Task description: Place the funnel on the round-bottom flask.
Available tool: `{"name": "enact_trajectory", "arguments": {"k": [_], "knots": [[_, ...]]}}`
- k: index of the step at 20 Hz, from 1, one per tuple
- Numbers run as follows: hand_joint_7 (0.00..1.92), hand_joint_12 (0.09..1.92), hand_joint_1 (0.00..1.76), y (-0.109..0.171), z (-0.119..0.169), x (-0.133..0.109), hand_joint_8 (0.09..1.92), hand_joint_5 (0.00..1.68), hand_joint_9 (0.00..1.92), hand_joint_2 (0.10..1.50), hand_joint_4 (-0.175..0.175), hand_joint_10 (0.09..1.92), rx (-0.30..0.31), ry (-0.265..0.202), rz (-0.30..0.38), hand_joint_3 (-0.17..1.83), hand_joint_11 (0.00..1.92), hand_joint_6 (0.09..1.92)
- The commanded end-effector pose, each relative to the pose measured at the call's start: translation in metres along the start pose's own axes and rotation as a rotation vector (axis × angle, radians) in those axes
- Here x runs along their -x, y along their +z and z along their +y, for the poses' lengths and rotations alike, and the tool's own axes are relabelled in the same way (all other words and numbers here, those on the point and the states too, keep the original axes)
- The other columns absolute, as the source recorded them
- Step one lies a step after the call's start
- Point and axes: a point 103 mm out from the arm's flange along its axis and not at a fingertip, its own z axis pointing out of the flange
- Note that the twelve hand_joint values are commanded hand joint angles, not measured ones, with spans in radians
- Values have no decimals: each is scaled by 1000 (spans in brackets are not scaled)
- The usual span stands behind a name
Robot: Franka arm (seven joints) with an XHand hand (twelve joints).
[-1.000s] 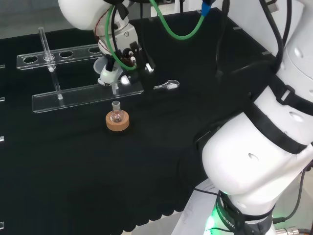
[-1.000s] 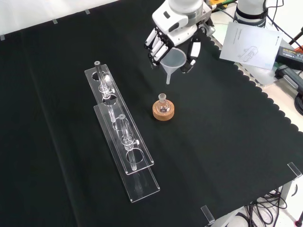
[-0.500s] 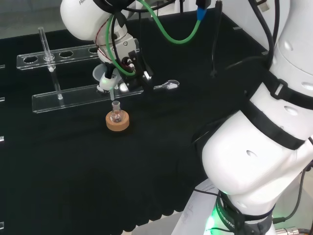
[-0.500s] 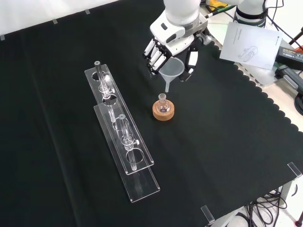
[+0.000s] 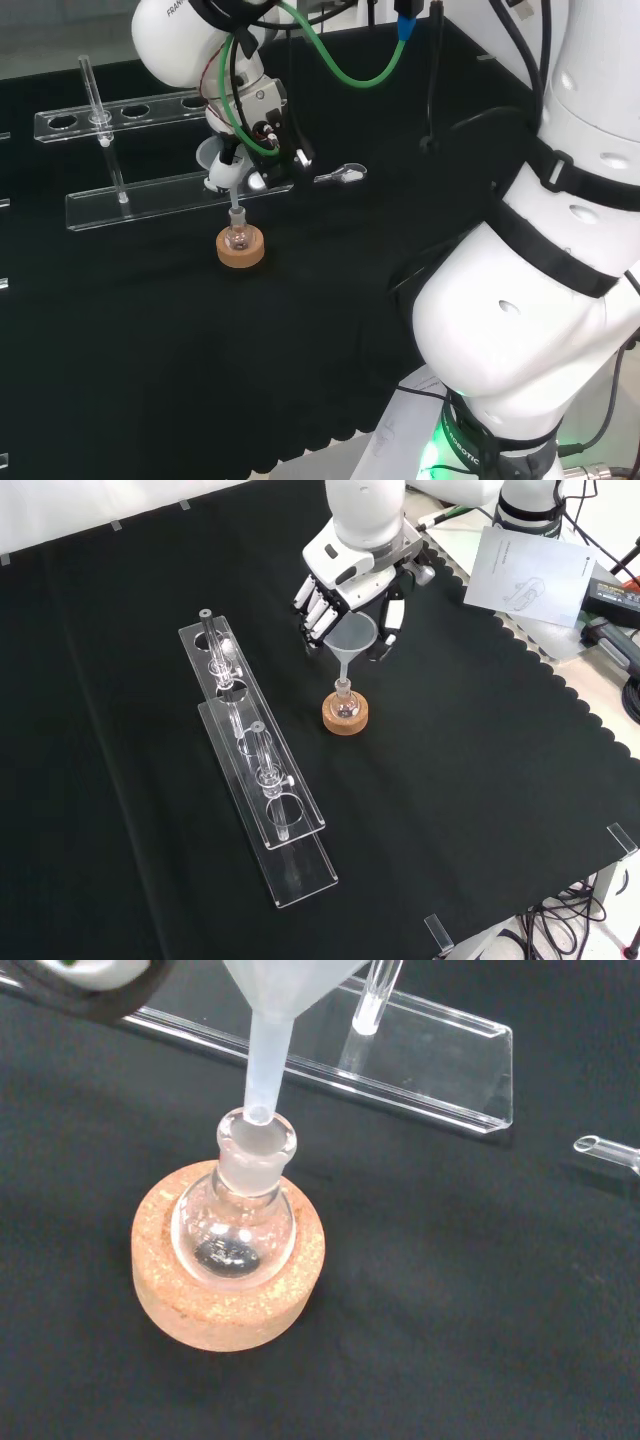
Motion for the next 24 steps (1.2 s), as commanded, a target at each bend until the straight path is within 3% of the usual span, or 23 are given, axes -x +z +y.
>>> {"name": "enact_trajectory", "arguments": {"k": [1,12,24], "knots": [[675,1232,844,4,6,4,767,615,1010,742,-46,597,-11,3,9,582,683,686],[670,1232,845,13,10,6,771,612,1006,742,-47,604,-25,3,17,584,685,689],[666,1231,845,0,8,4,775,610,1003,742,-48,608,9,2,10,586,687,691]]}}
